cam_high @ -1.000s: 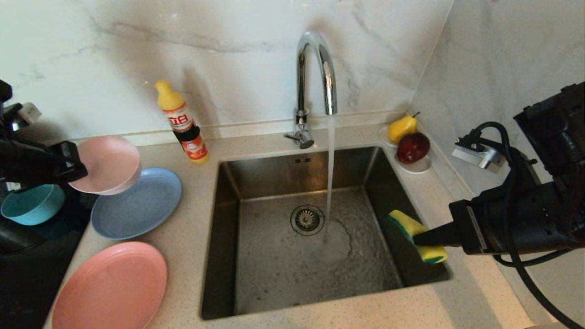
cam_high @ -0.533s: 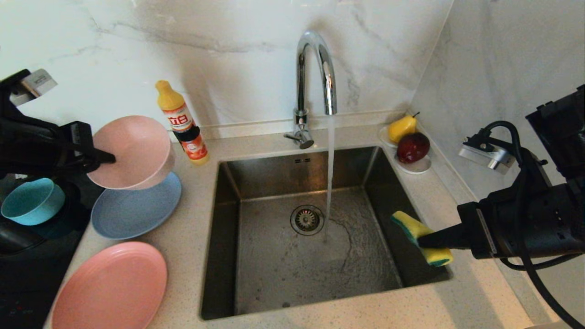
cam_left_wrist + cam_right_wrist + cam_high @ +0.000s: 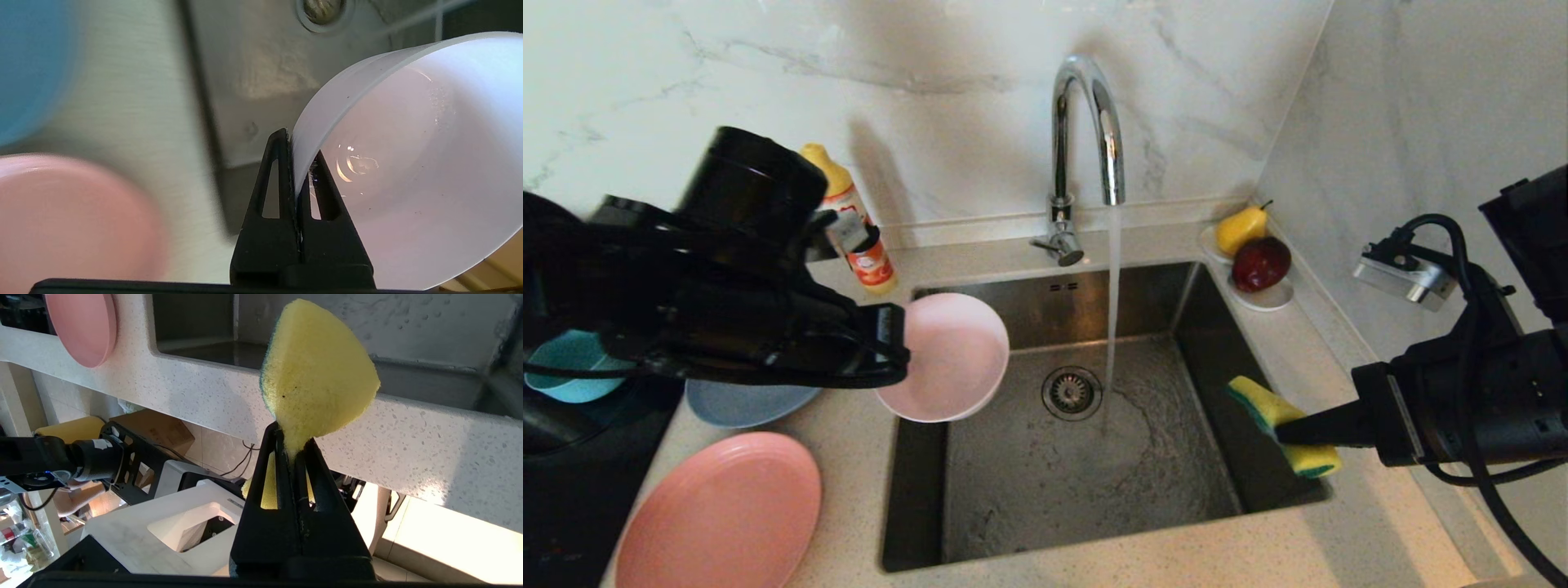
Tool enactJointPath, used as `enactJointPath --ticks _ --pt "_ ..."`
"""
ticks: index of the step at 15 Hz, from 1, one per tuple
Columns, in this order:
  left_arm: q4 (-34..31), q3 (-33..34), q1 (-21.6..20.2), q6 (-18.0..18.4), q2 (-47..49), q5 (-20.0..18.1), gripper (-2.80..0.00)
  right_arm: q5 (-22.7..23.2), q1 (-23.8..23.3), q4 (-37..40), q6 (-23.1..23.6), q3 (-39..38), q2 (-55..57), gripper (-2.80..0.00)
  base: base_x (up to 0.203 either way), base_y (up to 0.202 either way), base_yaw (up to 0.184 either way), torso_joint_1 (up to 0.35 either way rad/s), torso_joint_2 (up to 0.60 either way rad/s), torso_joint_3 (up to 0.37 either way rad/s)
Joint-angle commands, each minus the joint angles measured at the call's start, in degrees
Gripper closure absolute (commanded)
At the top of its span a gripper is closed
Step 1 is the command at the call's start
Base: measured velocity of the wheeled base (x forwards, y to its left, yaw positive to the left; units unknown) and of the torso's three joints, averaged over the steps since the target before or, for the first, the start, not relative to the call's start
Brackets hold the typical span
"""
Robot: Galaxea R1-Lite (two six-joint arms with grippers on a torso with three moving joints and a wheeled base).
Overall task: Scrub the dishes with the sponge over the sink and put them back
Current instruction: Wash the bowl
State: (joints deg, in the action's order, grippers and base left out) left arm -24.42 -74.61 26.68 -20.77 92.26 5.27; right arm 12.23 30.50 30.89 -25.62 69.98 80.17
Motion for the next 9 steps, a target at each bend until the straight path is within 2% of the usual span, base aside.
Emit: enactJointPath --ticks 1,3,4,5,9 --pt "2.6 0.2 5.2 -2.6 7.9 1.1 0.00 0.1 -0.2 0.1 -0.1 -0.7 -1.1 0.00 0.000 0.000 0.000 0.000 0.00 0.000" --pt "6.8 -1.1 7.3 -4.9 12.6 1.5 0.00 0.2 -0.5 0.1 -0.2 -1.1 -1.3 0.00 0.000 0.000 0.000 0.000 0.00 0.000" --pt "8.3 -3.1 8.1 -7.7 15.3 1.9 0.00 0.1 -0.5 0.1 -0.1 -1.0 -1.4 0.00 0.000 0.000 0.000 0.000 0.00 0.000" --pt "8.8 -5.7 8.6 -10.3 18.0 2.3 0.00 0.1 -0.4 0.1 0.0 -1.0 -1.6 0.00 0.000 0.000 0.000 0.000 0.00 0.000" --pt "9.1 -15.1 9.4 -15.0 27.3 3.0 0.00 0.1 -0.5 0.1 -0.1 -1.4 -1.8 0.00 0.000 0.000 0.000 0.000 0.00 0.000"
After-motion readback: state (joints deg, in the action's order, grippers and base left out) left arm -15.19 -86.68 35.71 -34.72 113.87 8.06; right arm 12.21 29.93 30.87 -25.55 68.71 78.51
